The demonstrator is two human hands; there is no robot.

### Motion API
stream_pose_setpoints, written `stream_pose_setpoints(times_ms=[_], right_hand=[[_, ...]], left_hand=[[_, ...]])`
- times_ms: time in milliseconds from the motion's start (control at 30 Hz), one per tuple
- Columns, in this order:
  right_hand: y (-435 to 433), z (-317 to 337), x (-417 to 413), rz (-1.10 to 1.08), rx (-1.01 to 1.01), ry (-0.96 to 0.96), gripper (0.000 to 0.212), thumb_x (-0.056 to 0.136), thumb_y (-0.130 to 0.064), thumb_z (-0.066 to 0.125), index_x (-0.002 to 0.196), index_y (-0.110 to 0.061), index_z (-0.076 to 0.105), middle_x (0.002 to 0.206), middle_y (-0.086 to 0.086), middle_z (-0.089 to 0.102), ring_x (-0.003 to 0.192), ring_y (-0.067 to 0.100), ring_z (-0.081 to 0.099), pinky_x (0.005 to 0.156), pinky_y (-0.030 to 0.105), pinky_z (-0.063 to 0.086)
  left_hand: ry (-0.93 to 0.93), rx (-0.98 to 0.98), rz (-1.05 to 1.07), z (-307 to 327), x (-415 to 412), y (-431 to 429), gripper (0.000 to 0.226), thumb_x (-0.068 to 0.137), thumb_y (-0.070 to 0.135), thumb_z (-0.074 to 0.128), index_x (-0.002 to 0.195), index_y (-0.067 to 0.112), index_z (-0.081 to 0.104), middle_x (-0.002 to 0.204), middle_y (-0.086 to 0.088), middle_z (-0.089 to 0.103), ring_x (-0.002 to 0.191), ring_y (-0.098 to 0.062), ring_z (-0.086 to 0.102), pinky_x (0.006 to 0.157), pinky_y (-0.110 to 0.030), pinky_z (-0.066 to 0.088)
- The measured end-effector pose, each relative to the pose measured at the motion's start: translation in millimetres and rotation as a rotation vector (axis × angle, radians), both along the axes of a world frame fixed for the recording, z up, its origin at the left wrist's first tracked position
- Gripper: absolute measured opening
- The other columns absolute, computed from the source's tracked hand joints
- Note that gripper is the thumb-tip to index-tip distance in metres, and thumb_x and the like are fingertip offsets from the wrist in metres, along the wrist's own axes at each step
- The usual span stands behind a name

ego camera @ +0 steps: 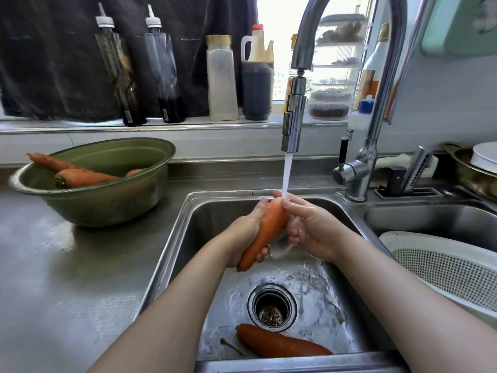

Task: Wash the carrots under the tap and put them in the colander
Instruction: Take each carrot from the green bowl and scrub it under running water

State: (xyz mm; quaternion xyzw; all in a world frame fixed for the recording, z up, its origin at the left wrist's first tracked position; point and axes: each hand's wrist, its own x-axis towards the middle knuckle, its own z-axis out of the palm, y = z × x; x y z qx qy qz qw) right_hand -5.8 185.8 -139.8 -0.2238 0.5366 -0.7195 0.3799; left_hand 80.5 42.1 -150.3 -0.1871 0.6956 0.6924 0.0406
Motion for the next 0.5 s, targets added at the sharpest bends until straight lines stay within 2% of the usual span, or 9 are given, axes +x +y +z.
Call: stream_pose_setpoints(times_ms=[133, 200, 267, 333, 433, 500], right_hand=[[-8.0, 2.7, 1.5, -0.139, 0.059, 0.053, 0.027, 0.104, -0.03, 0.058, 0.126, -0.016, 0.063, 0.058, 0.004, 0.039, 0.04, 0.01, 0.036, 0.036, 0.021, 0.032], [-12.2, -0.1, -1.4, -0.273, 0.092, 0.035, 0.034, 0.103, -0.038, 0.06, 0.125, -0.013, 0.064, 0.056, 0.004, 0.039, 0.037, 0.011, 0.034, 0.033, 0.023, 0.031], [-11.9, -2.5, -5.3, -0.368, 0.135, 0.02, 0.036, 0.103, -0.047, 0.057, 0.114, -0.014, 0.067, 0.05, 0.002, 0.04, 0.035, 0.011, 0.034, 0.033, 0.022, 0.03], [-8.2, -3.7, -8.6, -0.379, 0.158, 0.023, 0.036, 0.105, -0.049, 0.052, 0.11, -0.017, 0.068, 0.046, 0.001, 0.039, 0.035, 0.011, 0.034, 0.035, 0.021, 0.031], [-3.4, -5.7, -11.0, -0.222, 0.112, 0.002, 0.028, 0.109, -0.036, 0.048, 0.125, -0.017, 0.062, 0.046, -0.002, 0.047, 0.037, 0.01, 0.037, 0.037, 0.022, 0.032], [-2.3, -7.3, -9.9, -0.112, 0.139, 0.071, 0.027, 0.108, -0.026, 0.052, 0.133, -0.02, 0.056, 0.051, -0.003, 0.056, 0.04, 0.011, 0.044, 0.038, 0.023, 0.035]], left_hand=[[0.04, 0.088, -0.063, -1.9, 2.1, -6.2, 0.079, 0.09, 0.074, 0.046, 0.114, 0.001, 0.063, 0.077, -0.01, 0.064, 0.059, -0.017, 0.06, 0.047, -0.024, 0.049], [0.097, 0.093, -0.117, -0.7, 2.4, -3.5, 0.067, 0.088, 0.06, 0.061, 0.121, 0.001, 0.06, 0.088, -0.009, 0.065, 0.065, -0.013, 0.06, 0.051, -0.022, 0.05], [0.125, 0.071, -0.126, 0.7, 1.1, -1.2, 0.059, 0.091, 0.045, 0.067, 0.127, 0.0, 0.057, 0.095, -0.009, 0.065, 0.067, -0.011, 0.062, 0.052, -0.022, 0.051], [0.115, 0.015, -0.126, 0.9, -0.3, -2.4, 0.052, 0.098, 0.044, 0.061, 0.126, -0.001, 0.061, 0.093, -0.008, 0.068, 0.068, -0.012, 0.063, 0.054, -0.022, 0.052], [0.059, -0.056, -0.128, -0.7, 0.6, -7.6, 0.06, 0.102, 0.059, 0.045, 0.11, 0.005, 0.068, 0.084, -0.003, 0.072, 0.064, -0.013, 0.063, 0.054, -0.023, 0.052], [0.015, -0.066, -0.132, -2.6, 1.0, -9.2, 0.067, 0.101, 0.066, 0.037, 0.1, 0.006, 0.067, 0.075, -0.001, 0.069, 0.056, -0.014, 0.059, 0.05, -0.024, 0.049]])
